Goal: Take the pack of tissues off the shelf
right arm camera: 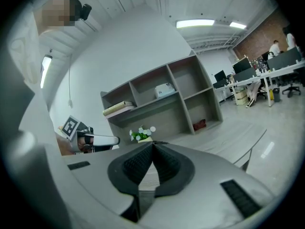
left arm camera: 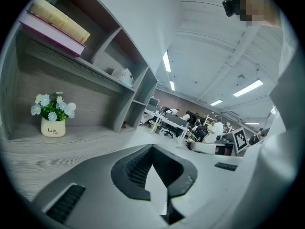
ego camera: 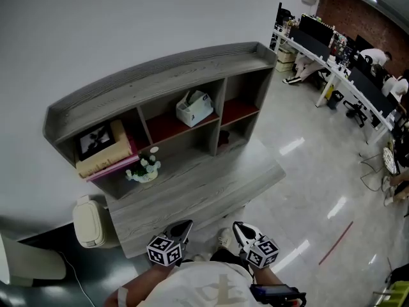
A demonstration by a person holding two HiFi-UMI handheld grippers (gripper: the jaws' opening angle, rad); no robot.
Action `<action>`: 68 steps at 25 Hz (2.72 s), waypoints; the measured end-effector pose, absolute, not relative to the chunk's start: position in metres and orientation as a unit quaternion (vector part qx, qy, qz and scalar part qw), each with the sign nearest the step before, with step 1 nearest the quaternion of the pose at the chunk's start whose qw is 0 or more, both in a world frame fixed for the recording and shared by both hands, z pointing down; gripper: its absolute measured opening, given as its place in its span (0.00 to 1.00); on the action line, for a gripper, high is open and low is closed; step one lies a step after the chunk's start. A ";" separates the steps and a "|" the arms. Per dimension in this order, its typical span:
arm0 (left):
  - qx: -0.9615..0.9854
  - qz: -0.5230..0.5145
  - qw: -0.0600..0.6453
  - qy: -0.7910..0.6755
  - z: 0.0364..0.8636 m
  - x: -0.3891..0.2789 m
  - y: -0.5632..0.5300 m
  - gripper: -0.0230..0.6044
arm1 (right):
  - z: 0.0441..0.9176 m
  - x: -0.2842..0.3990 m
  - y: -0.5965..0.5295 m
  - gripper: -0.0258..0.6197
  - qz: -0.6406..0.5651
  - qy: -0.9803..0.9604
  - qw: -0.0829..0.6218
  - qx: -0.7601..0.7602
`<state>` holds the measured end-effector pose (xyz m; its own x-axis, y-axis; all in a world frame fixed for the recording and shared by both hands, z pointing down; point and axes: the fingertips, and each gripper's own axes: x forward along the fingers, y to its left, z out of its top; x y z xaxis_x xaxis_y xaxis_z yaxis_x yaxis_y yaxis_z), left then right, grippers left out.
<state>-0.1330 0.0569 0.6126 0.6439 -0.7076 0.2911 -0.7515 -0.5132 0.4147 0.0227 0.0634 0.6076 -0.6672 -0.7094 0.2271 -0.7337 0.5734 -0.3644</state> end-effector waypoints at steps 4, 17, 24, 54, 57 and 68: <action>0.864 0.047 0.262 -0.427 0.616 -0.141 0.056 0.06 | 0.611 0.023 0.055 0.05 0.222 -0.886 0.027 0.406; 0.856 0.054 0.273 -0.436 0.618 -0.138 0.030 0.06 | 0.615 0.012 0.024 0.05 0.235 -0.892 0.028 0.385; 0.857 0.049 0.269 -0.436 0.611 -0.120 -0.001 0.06 | 0.608 0.023 -0.010 0.05 0.232 -0.896 0.030 0.377; 0.824 0.030 0.259 -0.504 0.601 -0.112 -0.106 0.06 | 0.609 0.020 -0.133 0.05 0.231 -0.928 0.048 0.288; 0.816 0.026 0.254 -0.518 0.596 -0.115 -0.115 0.06 | 0.607 0.015 -0.146 0.05 0.227 -0.933 0.050 0.273; 0.787 0.002 0.221 -0.577 0.561 -0.131 -0.154 0.06 | 0.605 -0.001 -0.184 0.05 0.221 -0.949 0.051 0.218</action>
